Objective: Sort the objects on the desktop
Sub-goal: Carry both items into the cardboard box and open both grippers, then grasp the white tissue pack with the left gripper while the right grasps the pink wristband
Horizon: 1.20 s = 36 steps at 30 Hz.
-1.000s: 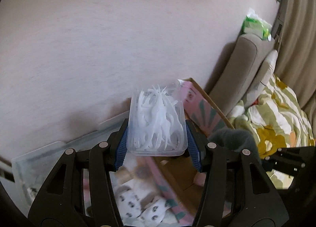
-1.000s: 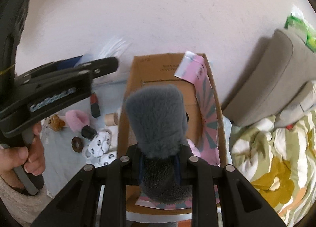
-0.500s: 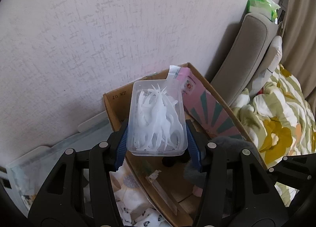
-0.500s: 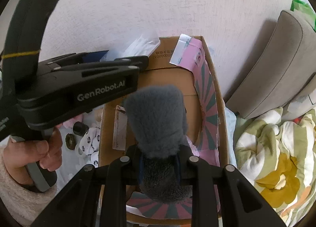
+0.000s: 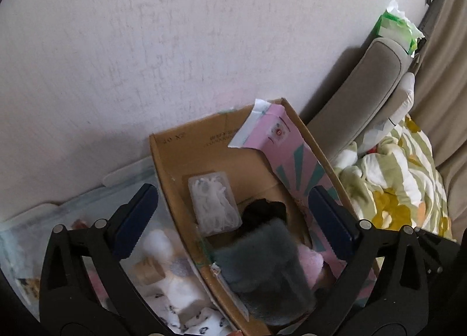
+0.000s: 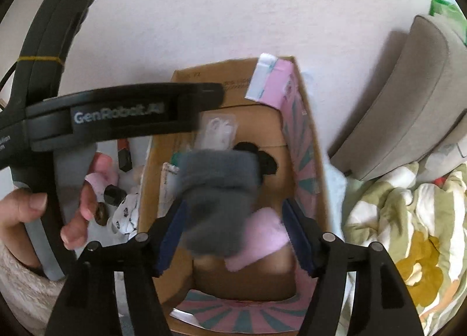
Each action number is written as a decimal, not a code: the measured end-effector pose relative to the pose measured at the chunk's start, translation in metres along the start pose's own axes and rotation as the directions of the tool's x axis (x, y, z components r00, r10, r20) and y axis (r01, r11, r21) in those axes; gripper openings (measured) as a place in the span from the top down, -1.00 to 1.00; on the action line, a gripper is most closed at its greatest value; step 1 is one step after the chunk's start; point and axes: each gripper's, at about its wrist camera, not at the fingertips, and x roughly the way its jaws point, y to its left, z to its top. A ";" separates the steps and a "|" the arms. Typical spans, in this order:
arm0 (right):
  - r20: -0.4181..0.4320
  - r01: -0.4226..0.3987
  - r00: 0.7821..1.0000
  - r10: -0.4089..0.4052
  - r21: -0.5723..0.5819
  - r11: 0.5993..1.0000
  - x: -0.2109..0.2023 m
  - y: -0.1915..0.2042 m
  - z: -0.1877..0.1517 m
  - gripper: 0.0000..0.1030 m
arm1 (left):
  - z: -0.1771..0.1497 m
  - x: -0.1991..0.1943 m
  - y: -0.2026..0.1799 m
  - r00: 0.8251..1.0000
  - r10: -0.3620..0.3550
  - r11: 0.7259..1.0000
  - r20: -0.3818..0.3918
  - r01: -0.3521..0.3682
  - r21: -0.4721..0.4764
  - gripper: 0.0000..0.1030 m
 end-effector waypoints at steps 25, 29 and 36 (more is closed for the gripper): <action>0.077 -0.006 0.997 0.007 -0.015 1.000 -0.040 0.022 0.006 -0.23 | -0.014 -0.118 0.056 0.987 0.108 0.993 0.116 -0.102 -0.059 -0.99; 0.100 -0.014 0.995 0.020 -0.065 0.998 -0.051 0.041 0.009 -0.23 | -0.023 -0.145 0.075 0.979 0.146 0.987 0.145 -0.134 -0.088 -0.99; 0.126 -0.052 0.989 0.072 -0.154 0.987 -0.059 0.082 0.014 -0.23 | -0.047 -0.200 0.123 0.951 0.243 0.961 0.191 -0.209 -0.181 -0.99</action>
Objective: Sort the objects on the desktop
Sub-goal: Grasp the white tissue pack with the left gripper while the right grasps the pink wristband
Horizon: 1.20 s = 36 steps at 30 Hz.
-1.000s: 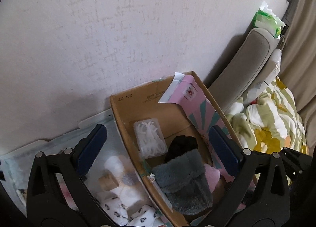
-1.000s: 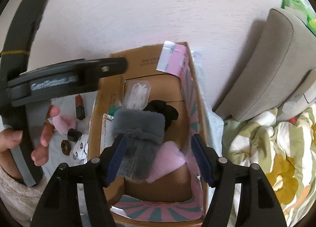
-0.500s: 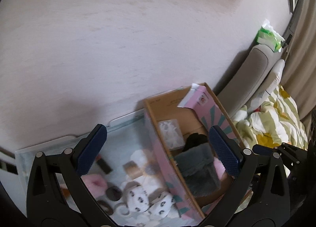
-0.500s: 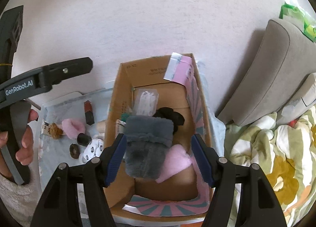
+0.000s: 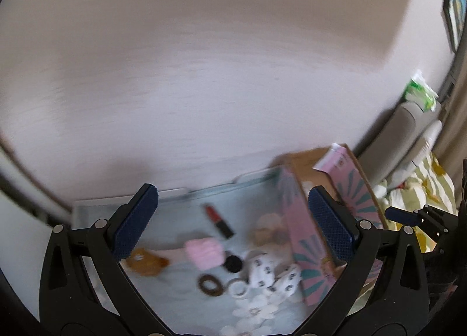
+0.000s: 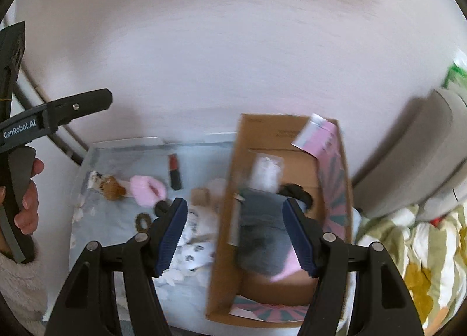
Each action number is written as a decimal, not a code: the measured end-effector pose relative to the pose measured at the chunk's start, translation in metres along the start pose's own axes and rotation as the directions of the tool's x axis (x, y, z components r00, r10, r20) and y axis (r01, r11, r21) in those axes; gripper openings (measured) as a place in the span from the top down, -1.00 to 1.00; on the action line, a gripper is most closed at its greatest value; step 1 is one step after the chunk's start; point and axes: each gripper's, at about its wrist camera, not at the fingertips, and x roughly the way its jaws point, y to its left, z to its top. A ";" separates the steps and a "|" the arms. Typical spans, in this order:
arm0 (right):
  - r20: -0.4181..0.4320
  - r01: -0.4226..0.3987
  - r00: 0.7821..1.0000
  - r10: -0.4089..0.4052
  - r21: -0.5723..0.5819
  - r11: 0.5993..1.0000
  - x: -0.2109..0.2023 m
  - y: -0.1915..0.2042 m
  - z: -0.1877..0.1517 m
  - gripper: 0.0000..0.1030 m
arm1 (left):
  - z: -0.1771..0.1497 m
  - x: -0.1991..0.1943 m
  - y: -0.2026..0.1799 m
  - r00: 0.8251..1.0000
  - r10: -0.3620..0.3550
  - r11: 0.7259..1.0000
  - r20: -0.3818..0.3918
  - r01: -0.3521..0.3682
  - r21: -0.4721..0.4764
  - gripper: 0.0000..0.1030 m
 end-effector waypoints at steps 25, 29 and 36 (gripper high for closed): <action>-0.098 -0.137 0.988 0.123 -0.156 0.978 0.110 0.129 0.006 -0.23 | -0.128 0.030 0.170 0.977 0.175 0.952 -0.121 -0.199 -0.234 -0.94; -0.120 -0.150 0.984 0.133 -0.146 0.978 0.137 0.138 -0.001 -0.23 | -0.146 0.057 0.184 0.976 0.167 0.945 -0.137 -0.198 -0.259 -0.85; -0.145 -0.150 0.981 0.127 -0.163 0.975 0.169 0.152 -0.005 -0.23 | -0.161 0.086 0.203 0.976 0.144 0.941 -0.162 -0.186 -0.284 -0.77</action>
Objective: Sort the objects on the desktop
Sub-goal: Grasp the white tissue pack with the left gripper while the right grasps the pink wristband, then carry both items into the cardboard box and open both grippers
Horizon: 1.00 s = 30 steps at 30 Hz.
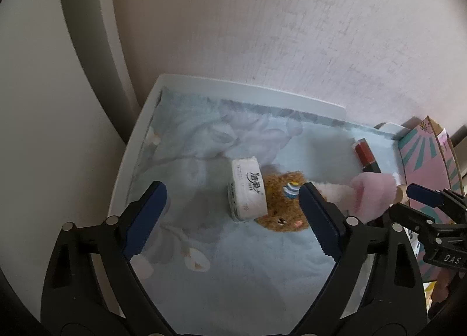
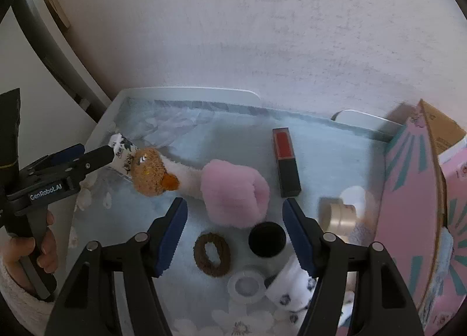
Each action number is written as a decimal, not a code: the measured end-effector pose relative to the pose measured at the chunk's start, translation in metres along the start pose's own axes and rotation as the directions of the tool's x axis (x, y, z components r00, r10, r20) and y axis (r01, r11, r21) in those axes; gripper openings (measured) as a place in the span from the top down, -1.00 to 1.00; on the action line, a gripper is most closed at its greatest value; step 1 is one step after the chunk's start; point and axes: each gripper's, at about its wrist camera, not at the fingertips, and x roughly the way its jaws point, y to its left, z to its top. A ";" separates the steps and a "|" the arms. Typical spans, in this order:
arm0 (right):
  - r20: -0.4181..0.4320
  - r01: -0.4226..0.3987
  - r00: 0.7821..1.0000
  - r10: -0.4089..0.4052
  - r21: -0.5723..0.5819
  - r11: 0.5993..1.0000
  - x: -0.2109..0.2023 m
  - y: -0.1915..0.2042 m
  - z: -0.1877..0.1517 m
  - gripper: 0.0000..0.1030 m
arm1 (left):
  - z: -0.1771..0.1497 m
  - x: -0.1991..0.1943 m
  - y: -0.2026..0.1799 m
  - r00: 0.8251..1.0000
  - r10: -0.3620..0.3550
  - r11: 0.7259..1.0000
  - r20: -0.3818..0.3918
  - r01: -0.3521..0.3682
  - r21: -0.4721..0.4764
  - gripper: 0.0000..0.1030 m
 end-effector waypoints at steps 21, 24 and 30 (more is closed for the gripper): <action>-0.073 -0.021 0.997 0.022 0.010 1.000 0.045 0.002 0.005 0.33 | -0.007 0.042 0.009 0.994 -0.086 0.995 -0.066 0.082 -0.057 0.50; -0.069 -0.014 0.998 0.014 0.002 1.000 0.045 0.004 0.004 0.43 | -0.010 0.040 0.009 0.994 -0.090 0.995 -0.056 0.087 -0.047 0.58; -0.051 -0.009 0.999 0.009 0.002 1.000 0.039 0.006 0.003 0.51 | -0.009 0.029 0.006 0.998 -0.067 0.998 -0.022 0.066 -0.024 0.63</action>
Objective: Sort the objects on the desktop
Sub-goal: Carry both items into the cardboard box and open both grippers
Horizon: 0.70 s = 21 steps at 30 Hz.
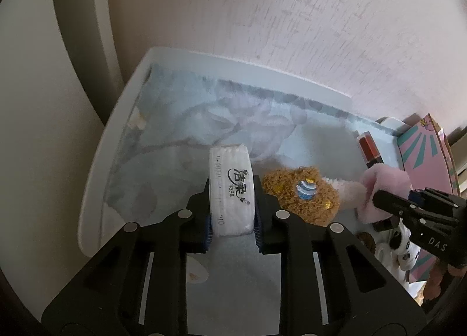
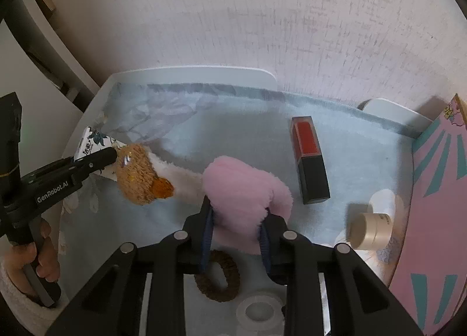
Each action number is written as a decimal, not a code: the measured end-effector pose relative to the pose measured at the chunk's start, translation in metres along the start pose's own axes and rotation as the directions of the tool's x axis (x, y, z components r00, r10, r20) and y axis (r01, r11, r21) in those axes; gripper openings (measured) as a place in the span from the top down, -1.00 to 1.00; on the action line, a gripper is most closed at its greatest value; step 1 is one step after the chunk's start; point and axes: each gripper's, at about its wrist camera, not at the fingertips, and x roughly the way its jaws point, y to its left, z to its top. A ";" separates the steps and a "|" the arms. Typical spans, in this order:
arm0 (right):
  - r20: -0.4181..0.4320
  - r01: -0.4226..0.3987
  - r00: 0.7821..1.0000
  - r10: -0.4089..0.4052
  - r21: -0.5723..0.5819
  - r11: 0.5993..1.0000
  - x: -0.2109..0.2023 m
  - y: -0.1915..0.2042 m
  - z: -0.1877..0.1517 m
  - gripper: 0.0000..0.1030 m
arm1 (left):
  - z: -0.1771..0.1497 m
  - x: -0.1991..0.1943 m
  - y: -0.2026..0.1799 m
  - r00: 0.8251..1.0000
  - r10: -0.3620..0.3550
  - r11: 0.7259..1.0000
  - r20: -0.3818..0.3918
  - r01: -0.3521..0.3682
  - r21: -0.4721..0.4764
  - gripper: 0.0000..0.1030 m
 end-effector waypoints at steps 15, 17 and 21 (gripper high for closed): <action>0.112 -0.001 0.994 0.002 -0.007 1.000 -0.084 0.000 0.016 0.51 | 0.037 -0.101 -0.025 0.993 -0.006 1.000 0.121 0.005 0.012 0.64; 0.134 0.004 0.991 -0.006 0.010 1.000 -0.103 -0.008 0.017 0.51 | 0.044 -0.117 -0.035 0.991 -0.007 1.000 0.131 0.004 0.024 0.64; 0.168 0.008 0.986 -0.017 0.052 0.999 -0.135 -0.027 0.015 0.51 | 0.054 -0.141 -0.060 0.988 -0.022 0.998 0.150 0.013 0.058 0.64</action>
